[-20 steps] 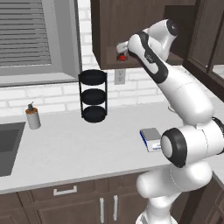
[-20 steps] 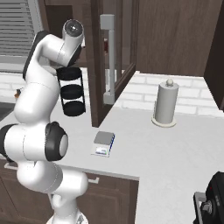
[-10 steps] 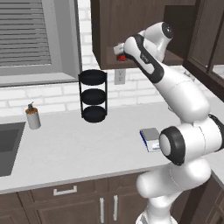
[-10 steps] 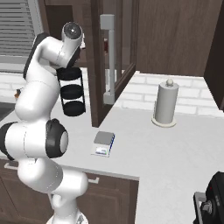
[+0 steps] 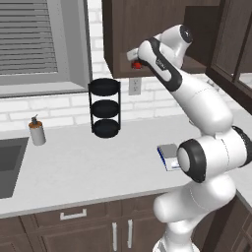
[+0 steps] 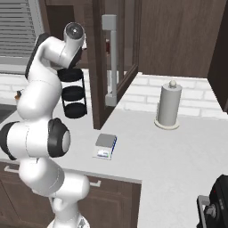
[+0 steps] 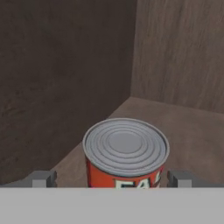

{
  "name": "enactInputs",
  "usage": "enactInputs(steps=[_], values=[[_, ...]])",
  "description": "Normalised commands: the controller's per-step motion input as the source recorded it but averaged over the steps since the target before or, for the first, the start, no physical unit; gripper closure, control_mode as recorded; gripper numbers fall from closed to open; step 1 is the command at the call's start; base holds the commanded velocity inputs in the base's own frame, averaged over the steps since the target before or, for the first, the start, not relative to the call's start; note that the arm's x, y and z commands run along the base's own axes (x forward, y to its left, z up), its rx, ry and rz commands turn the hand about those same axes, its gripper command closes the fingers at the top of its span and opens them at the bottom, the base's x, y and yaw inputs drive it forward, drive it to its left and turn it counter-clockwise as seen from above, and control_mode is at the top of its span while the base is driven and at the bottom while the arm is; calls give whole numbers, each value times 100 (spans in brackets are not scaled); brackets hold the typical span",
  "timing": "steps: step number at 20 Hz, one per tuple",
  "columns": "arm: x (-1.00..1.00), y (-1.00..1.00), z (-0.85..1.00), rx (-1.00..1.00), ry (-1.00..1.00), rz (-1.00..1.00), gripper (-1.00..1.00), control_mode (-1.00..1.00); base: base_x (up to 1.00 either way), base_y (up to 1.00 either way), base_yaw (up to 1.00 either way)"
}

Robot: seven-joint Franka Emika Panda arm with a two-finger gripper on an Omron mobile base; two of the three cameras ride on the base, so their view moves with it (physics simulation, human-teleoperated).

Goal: Pick the canned food and place it on the digital scale for weighing, and close the cabinet.

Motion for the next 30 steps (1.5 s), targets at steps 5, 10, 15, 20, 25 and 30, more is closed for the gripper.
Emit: enactInputs(steps=[5,10,15,20,25,30], values=[[22,0,0,0,0,0,-100,-100,0,0,0],[18,0,0,0,0,0,-100,-100,0,0,0],[15,0,-7,0,0,0,-100,-100,0,0,0],[1,13,-20,-1,0,0,100,-100,0,0,0],[-1,9,-19,0,0,0,100,-100,0,0,0],[-19,0,-13,0,-1,0,100,-100,0,0,0]])
